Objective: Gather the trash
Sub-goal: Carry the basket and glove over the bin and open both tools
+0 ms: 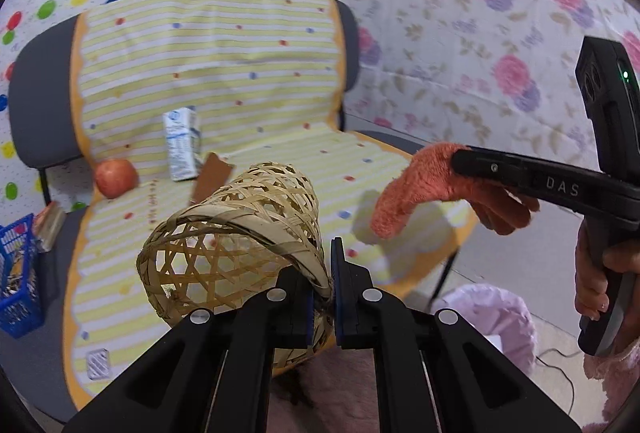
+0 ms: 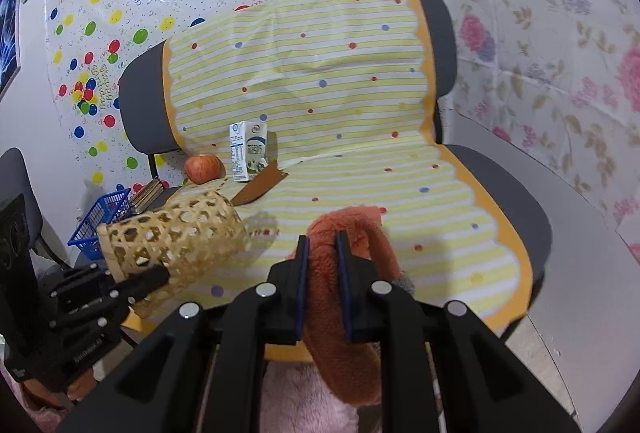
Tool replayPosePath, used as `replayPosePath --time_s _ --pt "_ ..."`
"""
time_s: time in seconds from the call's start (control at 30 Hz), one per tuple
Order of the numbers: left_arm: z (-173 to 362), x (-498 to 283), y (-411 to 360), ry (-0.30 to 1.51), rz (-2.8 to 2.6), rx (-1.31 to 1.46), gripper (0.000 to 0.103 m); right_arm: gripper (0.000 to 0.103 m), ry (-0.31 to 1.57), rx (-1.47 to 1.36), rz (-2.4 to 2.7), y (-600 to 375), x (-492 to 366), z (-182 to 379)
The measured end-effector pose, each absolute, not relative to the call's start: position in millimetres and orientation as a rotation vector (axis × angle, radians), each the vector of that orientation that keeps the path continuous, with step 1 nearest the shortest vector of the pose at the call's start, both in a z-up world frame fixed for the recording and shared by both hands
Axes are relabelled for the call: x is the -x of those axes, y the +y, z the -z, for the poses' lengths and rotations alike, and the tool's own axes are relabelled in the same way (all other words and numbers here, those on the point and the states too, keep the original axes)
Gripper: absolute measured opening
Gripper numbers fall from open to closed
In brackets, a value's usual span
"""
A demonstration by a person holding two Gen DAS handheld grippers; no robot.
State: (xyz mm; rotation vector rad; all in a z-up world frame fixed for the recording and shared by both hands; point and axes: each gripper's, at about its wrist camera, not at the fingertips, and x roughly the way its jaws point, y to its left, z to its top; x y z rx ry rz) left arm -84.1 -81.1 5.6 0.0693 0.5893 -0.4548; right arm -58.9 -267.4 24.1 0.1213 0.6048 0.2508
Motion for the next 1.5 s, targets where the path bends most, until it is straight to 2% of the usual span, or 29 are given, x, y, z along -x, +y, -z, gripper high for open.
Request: replayPosePath --time_s 0.77,1.1,1.23,1.3,1.33,1.37,1.5 --pt "24 152 -214 0.683 0.868 -0.179 0.008 0.014 0.700 -0.195 0.128 -371 210 18" --pt "32 152 -270 0.733 0.975 -0.262 0.009 0.015 0.712 -0.218 0.206 -398 226 25" --pt "36 147 -282 0.755 0.974 -0.279 0.017 0.017 0.726 -0.242 0.210 -406 221 33" --pt "39 143 -286 0.765 0.967 -0.291 0.035 0.024 0.724 -0.259 0.209 -410 218 37" --pt "40 141 -288 0.772 0.964 -0.293 0.051 0.027 0.723 -0.262 0.210 -411 217 38" --pt "41 139 -288 0.779 0.951 -0.291 0.062 0.033 0.719 -0.265 0.215 -413 215 38" --pt "41 131 -282 0.785 0.930 -0.262 0.070 0.036 0.702 -0.258 0.227 -416 214 35"
